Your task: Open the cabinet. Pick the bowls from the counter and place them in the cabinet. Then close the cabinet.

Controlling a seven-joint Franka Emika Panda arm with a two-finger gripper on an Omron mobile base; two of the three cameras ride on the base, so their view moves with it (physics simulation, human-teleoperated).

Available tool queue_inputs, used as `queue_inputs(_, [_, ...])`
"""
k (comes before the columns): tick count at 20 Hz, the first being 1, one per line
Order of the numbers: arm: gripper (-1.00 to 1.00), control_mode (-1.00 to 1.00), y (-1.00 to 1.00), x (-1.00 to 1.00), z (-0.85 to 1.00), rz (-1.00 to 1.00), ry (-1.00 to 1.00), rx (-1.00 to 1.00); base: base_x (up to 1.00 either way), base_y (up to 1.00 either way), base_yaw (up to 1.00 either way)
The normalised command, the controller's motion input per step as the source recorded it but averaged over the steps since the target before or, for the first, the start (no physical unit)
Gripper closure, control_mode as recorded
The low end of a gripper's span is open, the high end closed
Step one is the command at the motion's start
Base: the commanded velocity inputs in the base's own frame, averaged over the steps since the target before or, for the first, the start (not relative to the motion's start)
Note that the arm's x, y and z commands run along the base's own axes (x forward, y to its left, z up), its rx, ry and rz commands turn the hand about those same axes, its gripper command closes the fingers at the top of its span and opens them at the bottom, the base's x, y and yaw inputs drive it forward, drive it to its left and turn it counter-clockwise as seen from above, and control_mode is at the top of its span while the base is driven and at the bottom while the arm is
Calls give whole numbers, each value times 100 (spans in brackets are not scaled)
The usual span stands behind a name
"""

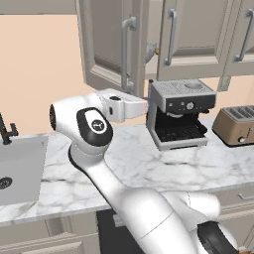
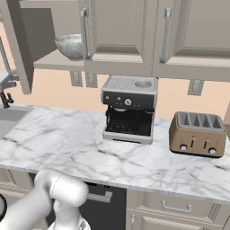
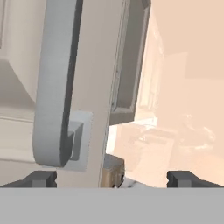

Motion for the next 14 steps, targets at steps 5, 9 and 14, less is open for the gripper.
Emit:
queue_inputs(5, [-100, -100, -62, 4, 3, 12, -10, 3, 0, 0, 0])
queue_inputs(9, [-100, -100, -44, 17, 0, 18, -13, 0, 0, 0, 0])
queue_inputs(14, [-100, -100, -24, 30, 5, 11, -12, -1, 0, 0, 0])
